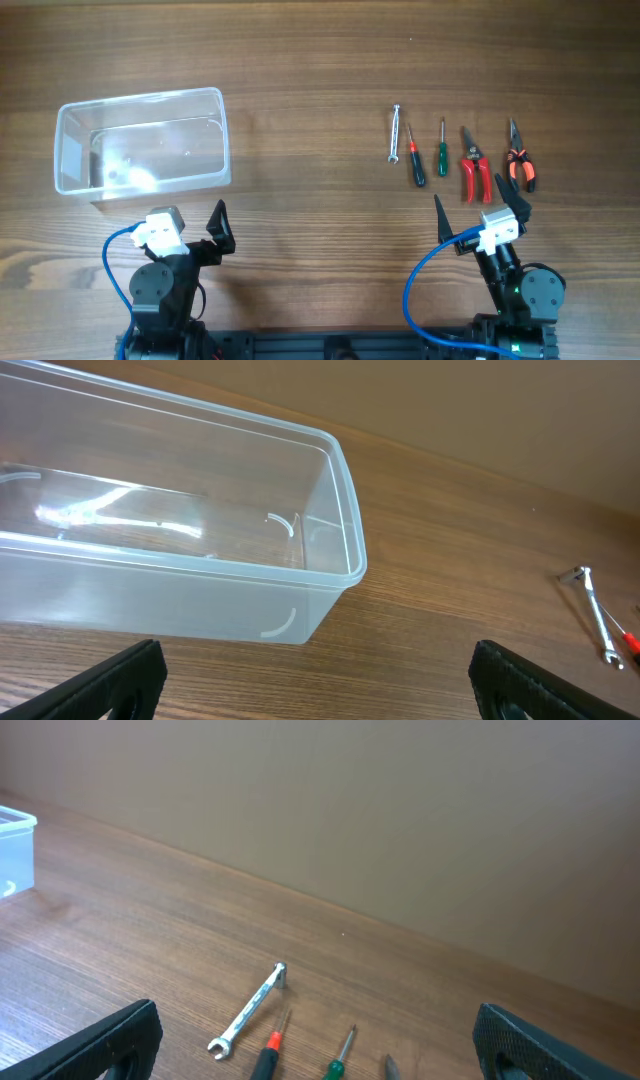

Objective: Pack container

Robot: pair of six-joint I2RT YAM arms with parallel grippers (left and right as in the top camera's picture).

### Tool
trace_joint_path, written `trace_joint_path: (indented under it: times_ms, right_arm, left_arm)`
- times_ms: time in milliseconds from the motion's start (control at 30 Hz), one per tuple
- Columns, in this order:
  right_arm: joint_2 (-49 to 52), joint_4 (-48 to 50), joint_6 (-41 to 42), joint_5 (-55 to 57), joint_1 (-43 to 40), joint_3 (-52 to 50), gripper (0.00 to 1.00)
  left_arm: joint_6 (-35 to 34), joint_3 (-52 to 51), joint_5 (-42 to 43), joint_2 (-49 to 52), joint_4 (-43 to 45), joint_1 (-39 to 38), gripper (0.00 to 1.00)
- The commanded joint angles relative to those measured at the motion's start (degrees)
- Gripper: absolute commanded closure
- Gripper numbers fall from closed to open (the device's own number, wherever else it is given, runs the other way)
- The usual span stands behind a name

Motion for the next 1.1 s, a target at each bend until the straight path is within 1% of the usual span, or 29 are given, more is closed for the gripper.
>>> trace_joint_path:
  times_ms: [0,133,167,300,400,433,500,567,600,700,867,1033,1067]
  right_arm:
    - [-0.4,0.5,0.6,-1.1,-0.2,0.0,0.00]
    - [-0.4,0.5,0.6,-1.1,-0.2,0.0,0.00]
    - [-0.4,0.5,0.6,-1.1,-0.2,0.0,0.00]
    - [-0.4,0.5,0.6,-1.1,-0.2,0.0,0.00]
    - [-0.4,0.5,0.6,-1.1,-0.2,0.0,0.00]
    - [-0.4,0.5,0.6,-1.1,-0.2,0.0,0.00]
    - [-0.4,0.5,0.6,-1.1,-0.2,0.0,0.00]
    - [-0.4,0.5,0.6,-1.1,-0.2,0.0,0.00]
    - [-0.4,0.5,0.6,-1.1,-0.2,0.0,0.00]
    - [-0.4,0.5,0.6,-1.1,-0.2,0.0,0.00]
    - [-0.4,0.5,0.6,-1.1,-0.2,0.0,0.00]
    - [-0.4,0.5,0.6,-1.1,-0.2,0.0,0.00]
    - [-0.4,1.5,0.7,-1.1,-0.2,0.0,0.00]
  left_arm:
    - [1.2,-0.3,-0.3,0.0,0.2,-0.3,0.00]
    - [1.1,-0.3,-0.7,0.0,0.8,-0.3,0.00]
    - [0.5,-0.3,1.4,0.0,0.4,-0.3,0.00]
    - [0.1,-0.3,2.1,0.0,0.5,-0.3,0.00]
    - [-0.4,-0.3,6.8,0.1,0.4,-0.3,0.00]
    - [-0.8,-0.2,8.8,0.2,0.3,-0.3,0.00]
    - [-4.5,0.1,9.4,1.1,0.4,-0.3,0.00]
    - [-4.7,1.3,9.3,3.1,0.4,-0.3,0.01]
    - [-4.7,2.4,8.7,4.8,0.4,-0.3,0.00]
    - [-4.5,8.5,5.4,14.9,1.2,-0.3,0.00]
    - [-4.4,14.6,4.9,27.7,5.4,-0.3,0.00]
    - [0.3,21.9,4.5,40.4,6.0,-0.3,0.00]
    - [0.3,23.7,4.6,42.9,6.0,-0.3,0.00]
